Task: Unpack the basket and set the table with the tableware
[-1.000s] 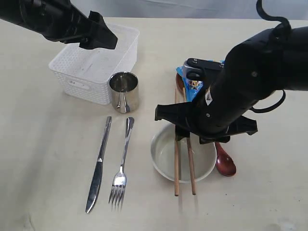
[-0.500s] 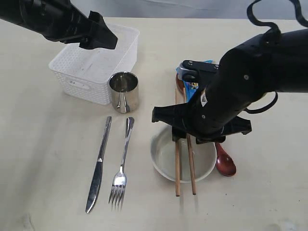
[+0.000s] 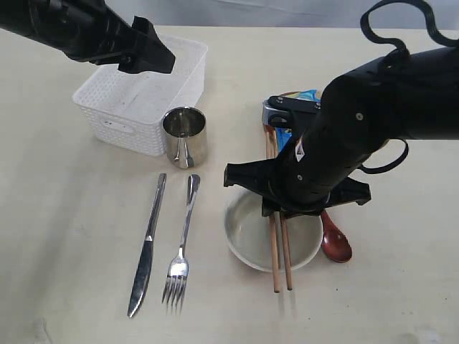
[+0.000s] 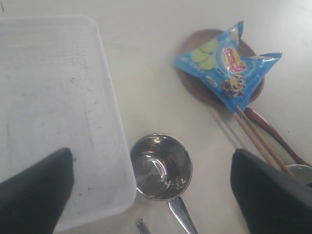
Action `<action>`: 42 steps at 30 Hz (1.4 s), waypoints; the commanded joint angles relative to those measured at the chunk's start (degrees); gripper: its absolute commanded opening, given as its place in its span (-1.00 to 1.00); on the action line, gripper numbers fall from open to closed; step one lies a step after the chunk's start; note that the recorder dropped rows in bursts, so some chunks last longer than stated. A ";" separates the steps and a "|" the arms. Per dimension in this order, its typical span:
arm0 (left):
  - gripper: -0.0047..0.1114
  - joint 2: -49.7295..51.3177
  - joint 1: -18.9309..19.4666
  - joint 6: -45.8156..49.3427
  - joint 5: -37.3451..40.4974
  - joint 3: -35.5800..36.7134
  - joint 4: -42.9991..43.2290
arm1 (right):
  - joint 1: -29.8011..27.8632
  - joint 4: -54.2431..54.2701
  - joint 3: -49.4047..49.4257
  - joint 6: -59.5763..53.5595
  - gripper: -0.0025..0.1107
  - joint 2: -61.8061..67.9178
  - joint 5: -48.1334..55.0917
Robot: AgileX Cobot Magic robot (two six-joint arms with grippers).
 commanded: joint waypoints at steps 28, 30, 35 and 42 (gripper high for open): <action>0.48 -0.30 0.10 -0.06 0.28 0.34 -0.43 | 0.09 -0.33 -0.16 -1.50 -0.54 -7.46 0.79; 0.48 -0.30 0.10 -0.06 0.28 0.34 -0.43 | 0.09 -0.33 -0.16 -2.02 -0.54 -9.02 1.52; 0.48 -0.30 0.10 -0.06 0.51 0.35 -0.43 | 0.09 -0.33 -0.16 -2.65 -0.54 -13.17 4.16; 0.48 -0.30 0.10 0.57 0.38 0.35 -0.43 | 0.09 -6.35 -0.16 -2.64 -0.54 -22.95 4.55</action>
